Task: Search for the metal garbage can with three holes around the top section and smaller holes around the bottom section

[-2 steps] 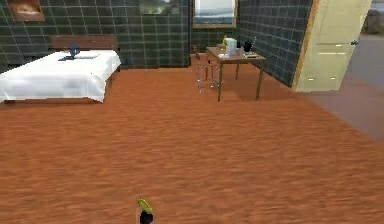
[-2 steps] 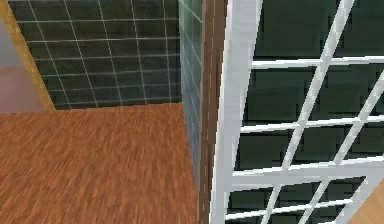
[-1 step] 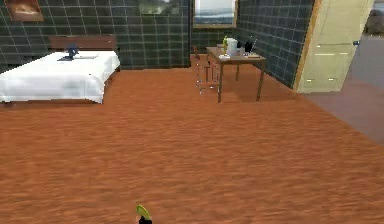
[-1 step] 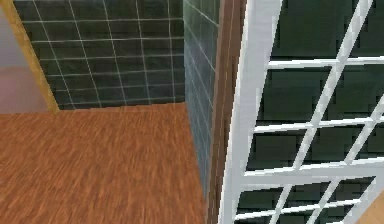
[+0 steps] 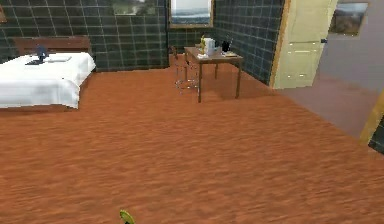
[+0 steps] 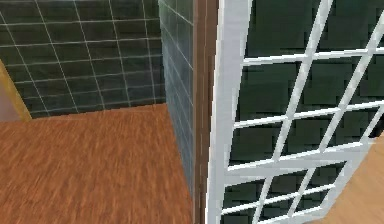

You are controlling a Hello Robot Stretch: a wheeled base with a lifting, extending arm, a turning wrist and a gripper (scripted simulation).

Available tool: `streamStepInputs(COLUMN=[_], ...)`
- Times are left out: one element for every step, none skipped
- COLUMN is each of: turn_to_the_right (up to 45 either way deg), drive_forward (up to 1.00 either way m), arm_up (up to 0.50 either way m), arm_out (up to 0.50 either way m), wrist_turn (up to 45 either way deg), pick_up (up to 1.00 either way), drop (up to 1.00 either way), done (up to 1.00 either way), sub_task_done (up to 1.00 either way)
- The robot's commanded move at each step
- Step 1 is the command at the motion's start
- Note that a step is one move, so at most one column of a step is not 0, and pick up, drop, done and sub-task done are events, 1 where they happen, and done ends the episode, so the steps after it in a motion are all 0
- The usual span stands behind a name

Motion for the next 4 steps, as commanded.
streamStepInputs(turn_to_the_right=[0.0,3.0,0.0,-33.0], drive_forward=[1.00,0.00,0.40,0.00], arm_up=[0.00,0.00,0.00,0.00], arm_out=[0.00,0.00,0.00,0.00], wrist_turn=[0.0,0.0,0.0,0.0], pick_up=[0.00,0.00,0.00,0.00], drop=[0.00,0.00,0.00,0.00], done=[0.00,0.00,0.00,0.00], sub_task_done=[0.00,0.00,0.00,0.00])
